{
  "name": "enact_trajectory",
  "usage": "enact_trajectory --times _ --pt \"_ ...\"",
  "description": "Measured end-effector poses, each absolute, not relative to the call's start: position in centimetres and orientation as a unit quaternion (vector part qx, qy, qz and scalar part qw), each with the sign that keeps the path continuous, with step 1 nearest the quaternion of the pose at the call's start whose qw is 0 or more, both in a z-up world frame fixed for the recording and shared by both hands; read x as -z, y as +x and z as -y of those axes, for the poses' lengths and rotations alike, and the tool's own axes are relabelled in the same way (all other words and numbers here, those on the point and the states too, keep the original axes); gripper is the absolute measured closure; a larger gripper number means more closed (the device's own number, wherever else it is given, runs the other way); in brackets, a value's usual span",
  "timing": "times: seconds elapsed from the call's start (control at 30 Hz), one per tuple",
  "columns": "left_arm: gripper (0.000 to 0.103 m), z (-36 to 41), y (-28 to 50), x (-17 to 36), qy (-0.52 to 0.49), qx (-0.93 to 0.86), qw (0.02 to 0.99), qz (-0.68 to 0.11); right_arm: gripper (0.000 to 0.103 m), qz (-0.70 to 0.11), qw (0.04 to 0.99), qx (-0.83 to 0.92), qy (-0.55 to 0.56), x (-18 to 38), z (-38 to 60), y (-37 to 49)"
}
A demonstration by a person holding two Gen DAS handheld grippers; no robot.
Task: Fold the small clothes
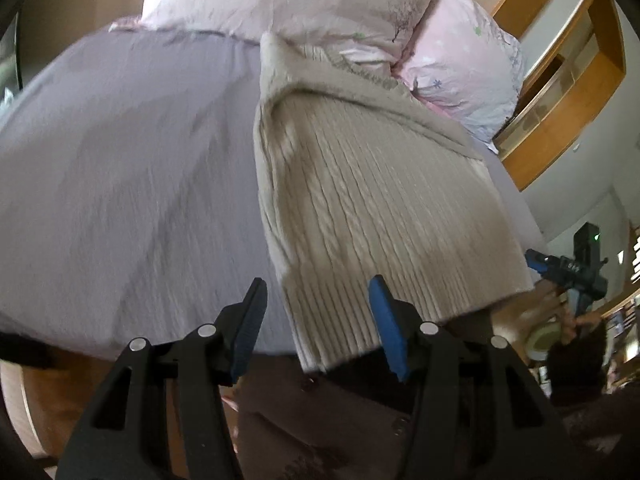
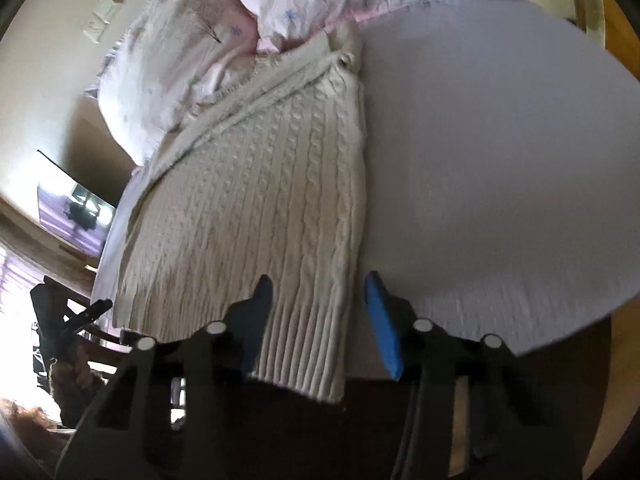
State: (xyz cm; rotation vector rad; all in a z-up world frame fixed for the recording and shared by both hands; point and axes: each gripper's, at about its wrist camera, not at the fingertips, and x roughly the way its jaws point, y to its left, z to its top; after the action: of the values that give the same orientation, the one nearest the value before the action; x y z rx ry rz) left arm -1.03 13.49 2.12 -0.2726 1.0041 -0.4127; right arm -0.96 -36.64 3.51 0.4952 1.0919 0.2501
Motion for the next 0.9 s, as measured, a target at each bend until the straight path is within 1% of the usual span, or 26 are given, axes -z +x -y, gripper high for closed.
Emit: enact_trajectory --times 0.07,0.13,0.17,0.23,0.3,0.4,0.53,0.6,0.63,0.7,0.77,0.83,0.9 --pt "0.051 -13.3 -1.8 -1.6 -0.142 0.205 0.84 -0.481 0.078 -0.515 0.804 -0.146 0.259 -2.8 36.3 -1.8" --pt "0.053 -13.1 -2.4 -1.3 -0.156 0.212 0.838 -0.477 0.086 -0.517 0.791 -0.174 0.279 -2.1 35.8 -2.3" --pt "0.06 -13.1 -2.7 -1.3 -0.162 0.213 0.836 -0.479 0.089 -0.515 0.785 -0.189 0.288 -1.8 35.5 -2.6" --pt "0.066 -13.1 -3.0 -1.2 -0.169 0.209 0.837 -0.478 0.096 -0.515 0.776 -0.208 0.299 -1.3 35.0 -2.7" --pt "0.096 -13.2 -3.0 -0.8 -0.174 0.202 0.833 -0.484 0.098 -0.508 0.772 -0.222 0.311 -0.8 34.5 -2.6" --pt "0.097 -13.8 -2.9 -0.4 -0.207 0.207 0.824 -0.485 0.098 -0.484 0.771 -0.24 0.339 -1.4 34.8 -2.2" --pt "0.097 -14.6 -2.1 -3.8 -0.223 0.236 0.844 -0.428 0.098 -0.432 0.794 -0.25 0.349 -4.6 35.8 -0.4" --pt "0.097 -15.0 -0.5 -6.0 -0.219 0.244 0.858 -0.396 0.098 -0.394 0.812 -0.253 0.349 -7.2 36.3 2.2" --pt "0.097 -14.9 1.3 -7.7 -0.208 0.243 0.871 -0.372 0.098 -0.381 0.818 -0.254 0.349 -8.2 36.5 3.5" --pt "0.097 -14.9 3.9 -9.3 -0.2 0.238 0.886 -0.345 0.098 -0.347 0.836 -0.249 0.345 -10.4 37.0 7.1" --pt "0.097 -14.7 8.7 -10.9 -0.207 0.228 0.896 -0.319 0.098 -0.32 0.849 -0.234 0.349 -11.7 37.3 12.1" --pt "0.097 -14.4 14.2 -11.6 -0.212 0.199 0.909 -0.297 0.098 -0.306 0.857 -0.206 0.359 -11.8 37.7 17.5" --pt "0.097 -13.9 18.8 -11.1 -0.215 0.164 0.919 -0.287 0.098 -0.311 0.863 -0.162 0.365 -10.2 37.7 22.6"
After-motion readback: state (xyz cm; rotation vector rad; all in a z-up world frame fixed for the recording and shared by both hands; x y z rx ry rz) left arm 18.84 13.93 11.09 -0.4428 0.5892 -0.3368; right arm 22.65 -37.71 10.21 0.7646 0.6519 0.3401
